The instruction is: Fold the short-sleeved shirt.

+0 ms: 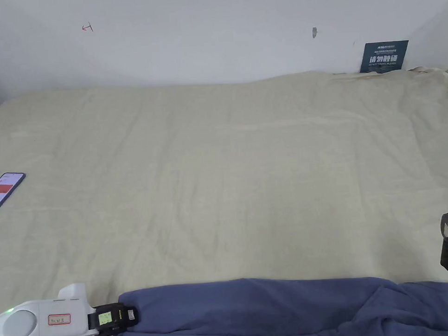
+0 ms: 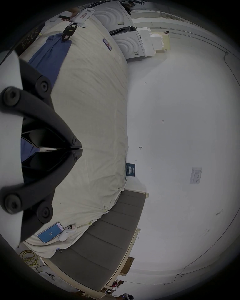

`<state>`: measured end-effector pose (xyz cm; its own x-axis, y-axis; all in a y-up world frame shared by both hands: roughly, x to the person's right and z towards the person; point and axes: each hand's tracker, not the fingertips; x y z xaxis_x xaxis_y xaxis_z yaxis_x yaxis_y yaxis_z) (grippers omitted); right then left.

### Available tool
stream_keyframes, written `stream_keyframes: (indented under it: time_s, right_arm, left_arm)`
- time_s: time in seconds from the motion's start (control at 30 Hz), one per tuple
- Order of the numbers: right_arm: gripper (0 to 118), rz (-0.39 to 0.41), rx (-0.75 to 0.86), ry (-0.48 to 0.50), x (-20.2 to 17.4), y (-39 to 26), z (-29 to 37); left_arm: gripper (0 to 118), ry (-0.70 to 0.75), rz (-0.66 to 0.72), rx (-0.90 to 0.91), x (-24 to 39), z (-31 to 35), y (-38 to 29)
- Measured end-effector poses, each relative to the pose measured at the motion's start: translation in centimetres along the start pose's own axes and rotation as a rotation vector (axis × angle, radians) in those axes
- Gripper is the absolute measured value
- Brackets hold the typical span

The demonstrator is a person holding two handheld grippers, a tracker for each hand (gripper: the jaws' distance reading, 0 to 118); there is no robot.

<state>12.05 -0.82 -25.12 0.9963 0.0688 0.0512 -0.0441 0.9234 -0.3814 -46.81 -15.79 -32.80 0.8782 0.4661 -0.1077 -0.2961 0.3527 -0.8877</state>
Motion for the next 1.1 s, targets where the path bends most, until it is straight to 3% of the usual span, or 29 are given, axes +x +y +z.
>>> stream_keyframes:
  time_s: [0.07,0.13,0.33,0.47,0.8,1.1]
  right_arm:
    - [0,0.001,-0.002,-0.001,0.0,0.0,0.0]
    - [0,-0.004,-0.003,-0.001,0.1,-0.1,0.0]
    - [0,-0.014,-0.002,0.0,0.3,0.0,0.1]
    - [0,-0.014,0.002,-0.003,0.5,0.1,0.5]
    - [0,-0.022,0.017,-0.008,1.4,0.3,1.1]
    - [0,-0.039,0.032,0.006,2.2,0.7,1.3]
  left_arm:
    - [63,0.005,-0.015,-0.008,0.2,-0.1,0.1]
    - [45,0.002,-0.022,-0.008,-0.2,-0.1,0.6]
    - [34,-0.047,-0.048,-0.04,1.0,-1.8,0.1]
    - [12,-0.032,-0.092,-0.061,1.4,-3.2,0.2]
    - [2,-0.013,-0.115,-0.012,2.4,2.0,1.5]
    - [2,0.137,-0.071,0.039,2.3,6.4,1.3]
